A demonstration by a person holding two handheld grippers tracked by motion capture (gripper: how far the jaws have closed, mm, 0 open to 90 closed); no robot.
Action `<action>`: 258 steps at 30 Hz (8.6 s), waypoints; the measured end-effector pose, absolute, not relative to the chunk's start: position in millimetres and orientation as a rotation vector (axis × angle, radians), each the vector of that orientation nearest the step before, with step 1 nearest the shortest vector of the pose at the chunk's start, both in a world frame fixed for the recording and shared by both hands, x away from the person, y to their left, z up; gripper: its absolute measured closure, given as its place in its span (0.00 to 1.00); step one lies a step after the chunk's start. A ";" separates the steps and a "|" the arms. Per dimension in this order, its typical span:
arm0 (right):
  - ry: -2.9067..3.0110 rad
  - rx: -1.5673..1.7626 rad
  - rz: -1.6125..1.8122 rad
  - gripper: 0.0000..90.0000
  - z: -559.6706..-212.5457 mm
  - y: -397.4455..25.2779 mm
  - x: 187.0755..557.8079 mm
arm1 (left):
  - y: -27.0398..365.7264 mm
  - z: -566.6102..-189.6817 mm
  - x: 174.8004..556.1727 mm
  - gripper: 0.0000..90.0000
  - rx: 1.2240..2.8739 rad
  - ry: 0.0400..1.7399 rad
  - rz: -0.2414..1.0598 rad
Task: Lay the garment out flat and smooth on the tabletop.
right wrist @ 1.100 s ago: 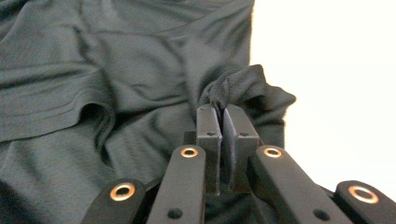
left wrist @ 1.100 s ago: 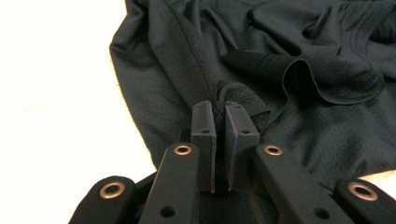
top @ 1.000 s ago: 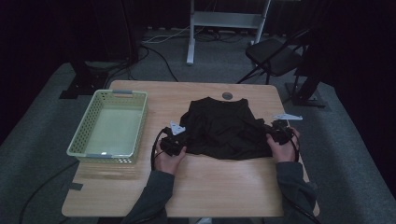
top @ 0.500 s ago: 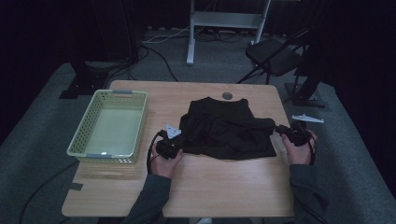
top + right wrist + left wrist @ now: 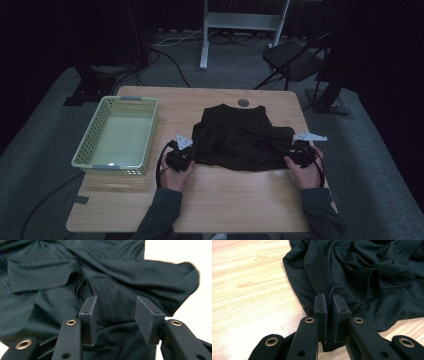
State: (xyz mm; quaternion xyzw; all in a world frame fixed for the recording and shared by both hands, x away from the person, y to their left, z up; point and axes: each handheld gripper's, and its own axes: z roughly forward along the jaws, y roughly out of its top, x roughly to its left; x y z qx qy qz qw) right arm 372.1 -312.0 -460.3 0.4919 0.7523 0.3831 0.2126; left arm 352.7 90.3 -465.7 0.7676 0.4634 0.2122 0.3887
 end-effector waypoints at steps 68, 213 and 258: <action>2.001 1.371 0.983 0.94 -401.3 -387.4 294.5 | 144.4 -430.8 295.9 0.94 1.838 1.228 0.542; 2.197 1.434 0.903 0.67 -461.5 -382.6 231.8 | 154.1 -471.7 249.3 0.72 2.041 1.290 0.430; 2.282 1.442 0.875 0.93 -472.2 -372.4 254.3 | 149.8 -472.5 252.3 0.96 2.105 1.272 0.414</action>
